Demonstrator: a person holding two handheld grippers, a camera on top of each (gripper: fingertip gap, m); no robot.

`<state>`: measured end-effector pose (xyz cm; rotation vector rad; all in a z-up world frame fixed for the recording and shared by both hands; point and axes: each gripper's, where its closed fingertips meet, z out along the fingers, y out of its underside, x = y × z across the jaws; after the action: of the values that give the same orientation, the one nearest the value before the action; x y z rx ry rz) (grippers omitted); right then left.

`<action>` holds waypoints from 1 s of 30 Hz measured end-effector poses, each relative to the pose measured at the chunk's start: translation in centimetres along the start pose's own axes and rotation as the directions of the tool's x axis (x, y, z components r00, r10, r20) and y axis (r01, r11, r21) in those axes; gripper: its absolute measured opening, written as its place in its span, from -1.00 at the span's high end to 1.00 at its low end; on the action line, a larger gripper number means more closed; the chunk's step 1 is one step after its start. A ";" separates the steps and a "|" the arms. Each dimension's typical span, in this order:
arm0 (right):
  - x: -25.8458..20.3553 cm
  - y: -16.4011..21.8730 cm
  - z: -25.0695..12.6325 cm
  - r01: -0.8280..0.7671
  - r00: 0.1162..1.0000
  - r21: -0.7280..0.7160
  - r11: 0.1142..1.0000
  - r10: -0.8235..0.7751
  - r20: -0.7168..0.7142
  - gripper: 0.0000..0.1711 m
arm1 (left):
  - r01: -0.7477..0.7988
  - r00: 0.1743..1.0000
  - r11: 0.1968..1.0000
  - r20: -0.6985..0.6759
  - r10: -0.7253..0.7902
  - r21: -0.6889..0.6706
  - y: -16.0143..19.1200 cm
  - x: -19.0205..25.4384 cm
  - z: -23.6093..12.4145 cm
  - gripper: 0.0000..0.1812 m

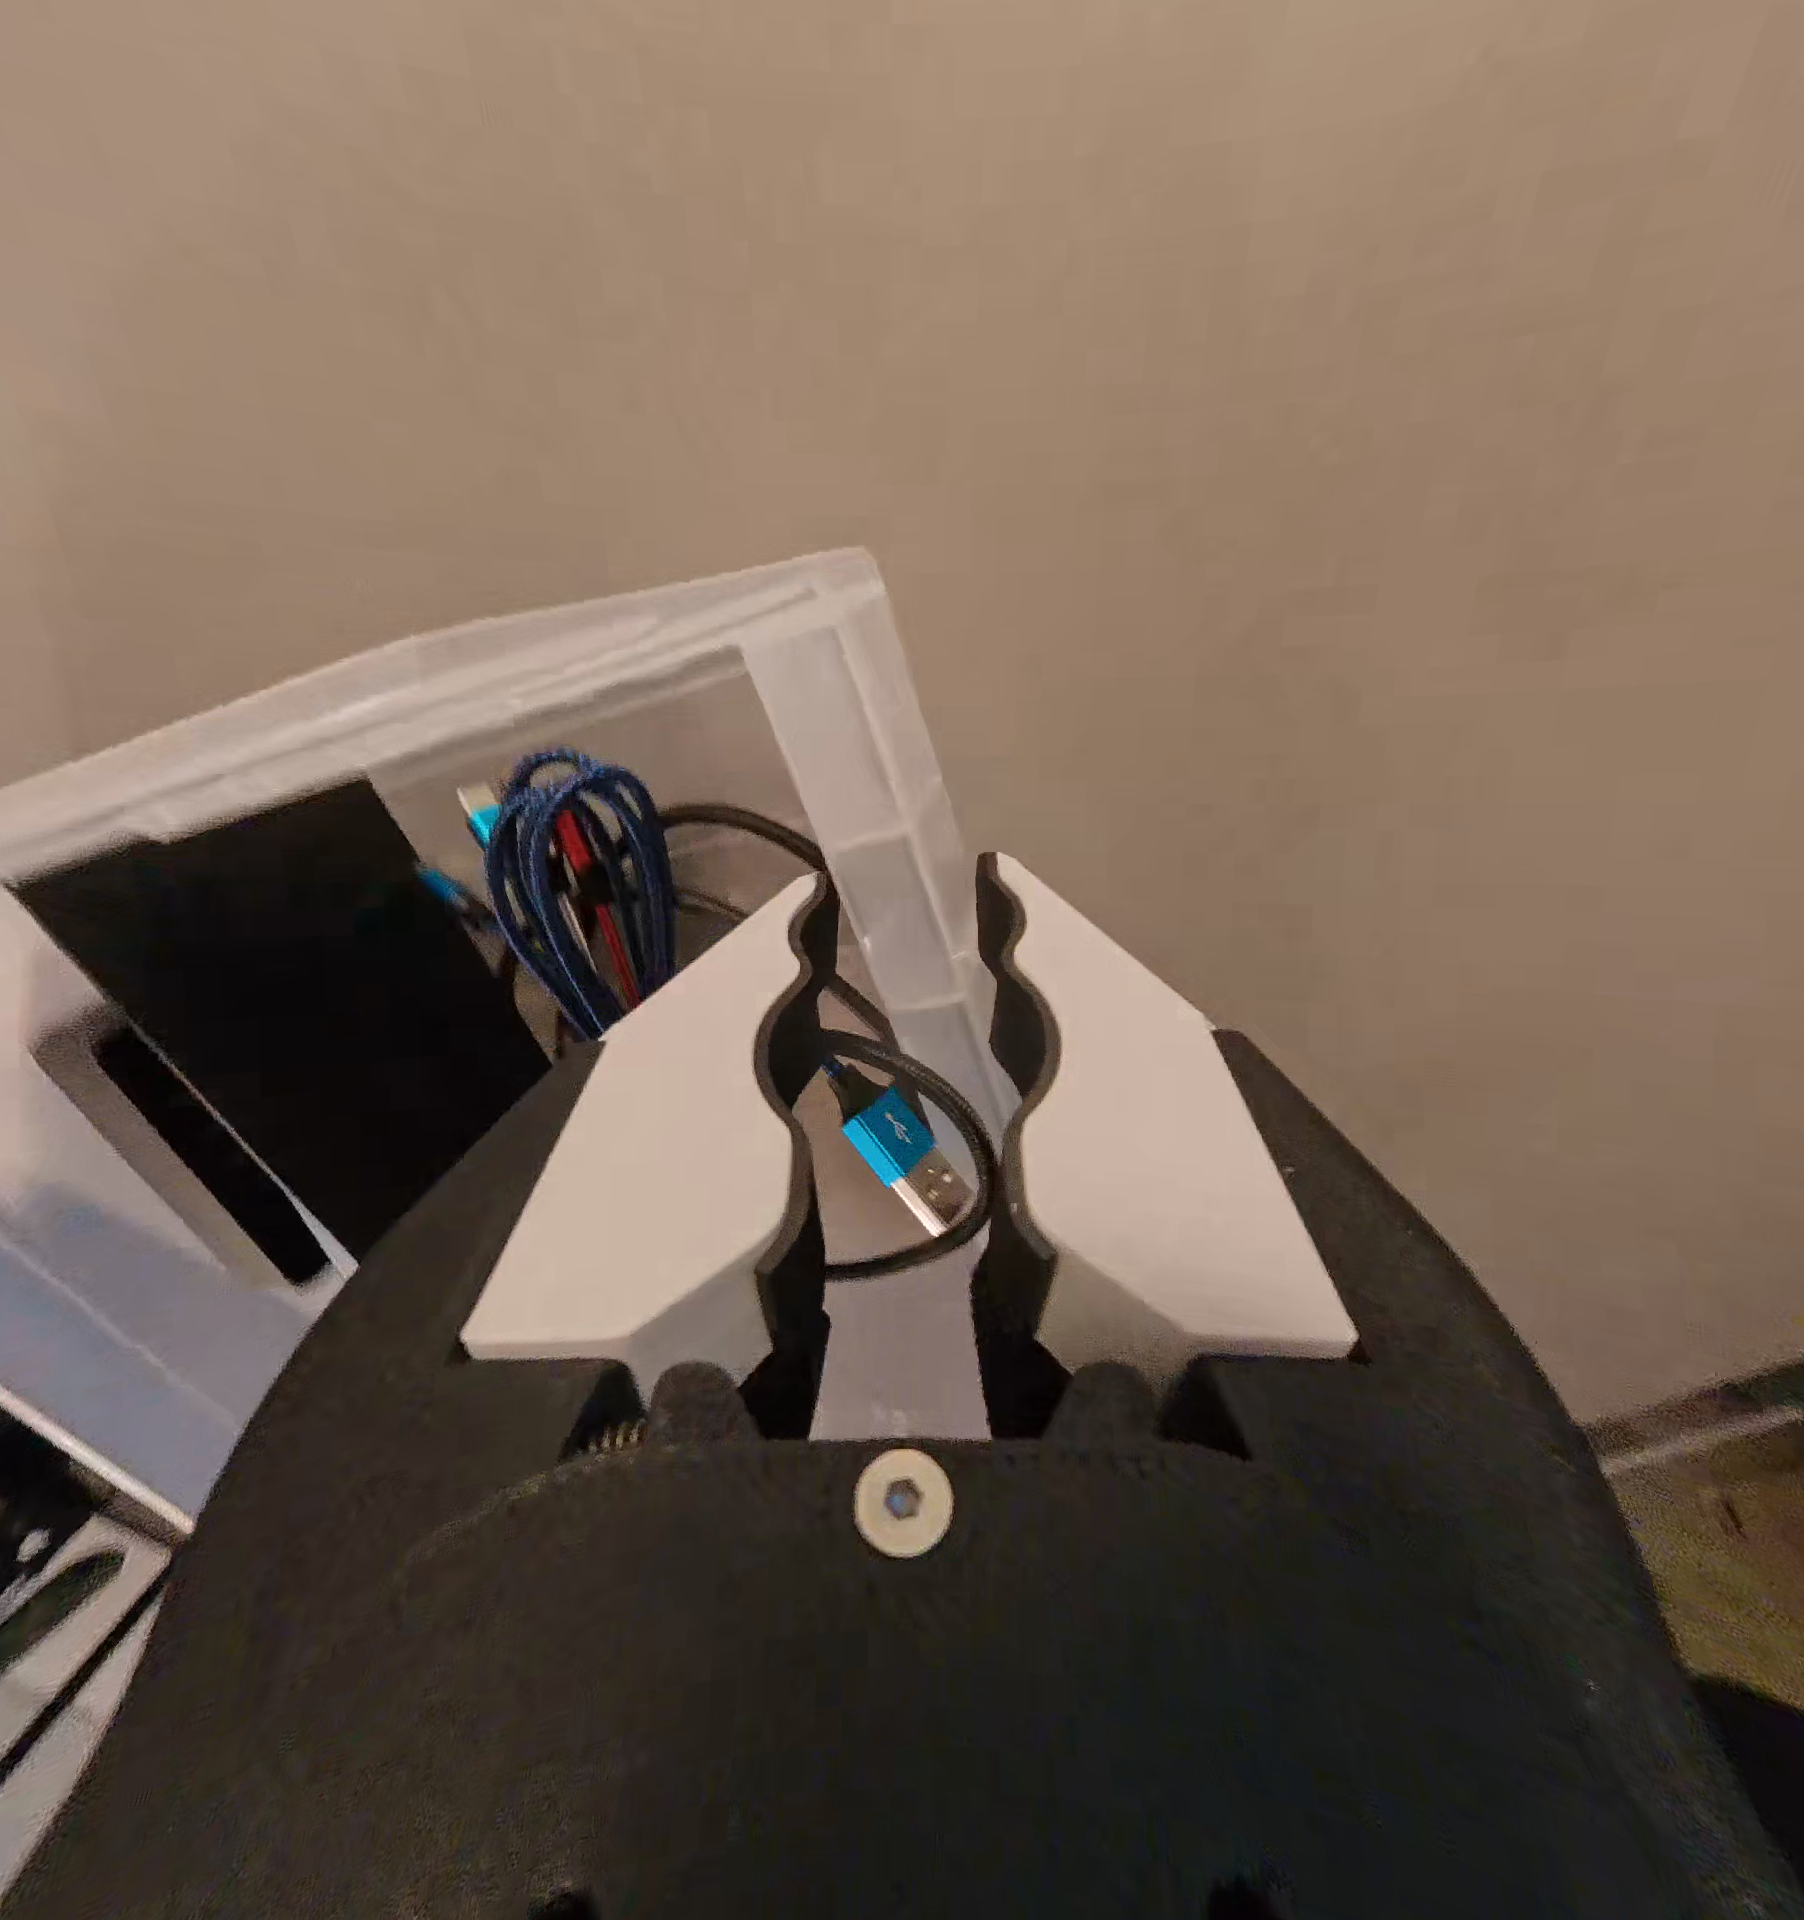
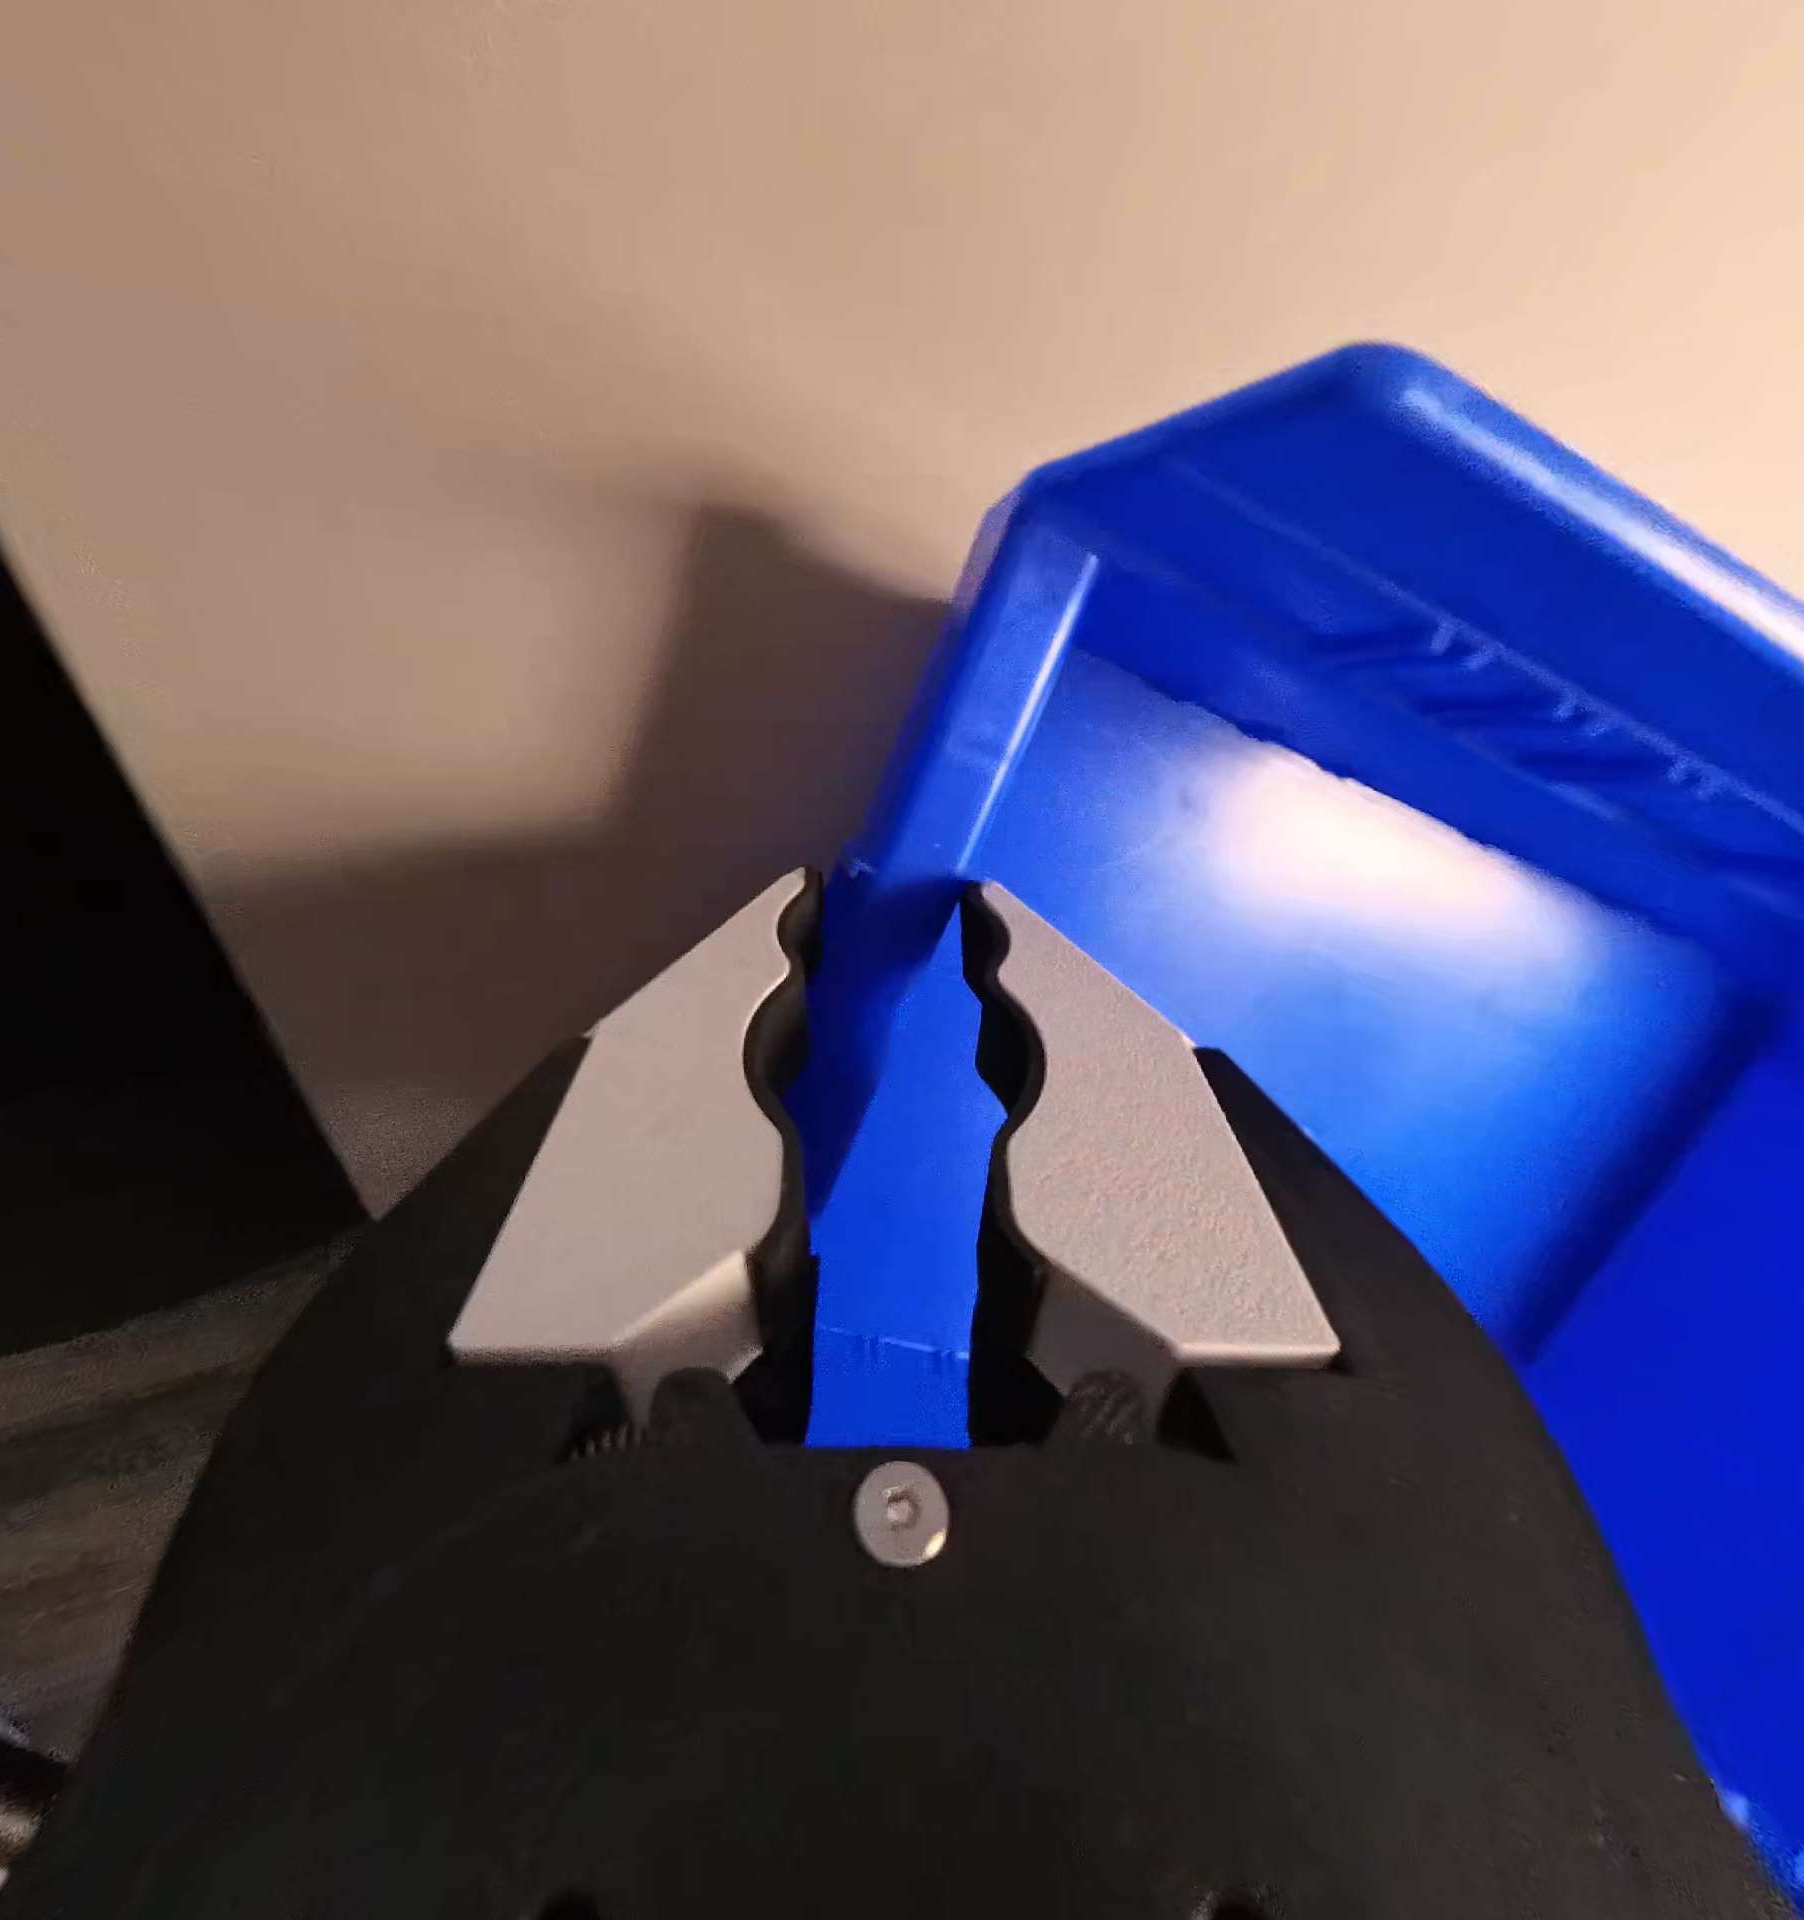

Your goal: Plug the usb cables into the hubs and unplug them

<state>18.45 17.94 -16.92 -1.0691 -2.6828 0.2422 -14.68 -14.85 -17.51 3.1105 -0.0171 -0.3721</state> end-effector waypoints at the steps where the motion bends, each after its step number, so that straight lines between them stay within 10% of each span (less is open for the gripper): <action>1: 0.9 0.7 -0.3 -0.037 0.998 0.005 0.999 0.037 -0.044 0.67 | 0.017 1.000 1.000 0.016 -0.017 -0.025 1.7 -0.1 -0.1 0.63; 5: 3.1 -0.8 -1.6 -0.261 0.946 0.279 0.924 0.302 -0.115 0.39 | 0.224 0.973 0.951 0.005 -0.231 0.212 3.4 0.1 -2.3 0.36; 12: 7.1 -5.2 -3.2 -0.436 0.660 0.696 0.571 0.728 -0.184 0.25 | 0.511 0.687 0.502 0.020 -0.726 0.698 0.5 -5.0 -5.0 0.31; 16: 8.9 -4.4 -3.2 -0.371 0.523 0.711 0.598 0.767 -0.372 0.64 | 0.451 0.648 0.511 0.125 -0.751 0.732 0.8 -5.3 -3.9 0.52; 30: 8.1 8.4 -6.3 -0.389 0.440 0.679 0.623 0.773 -0.458 0.92 | 0.446 0.537 0.456 0.177 -0.825 0.770 12.7 -4.5 -4.5 0.93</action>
<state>20.01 29.98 -11.59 -1.5081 -1.3132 0.4659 -18.10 -27.46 -11.98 3.2878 1.4677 -1.5778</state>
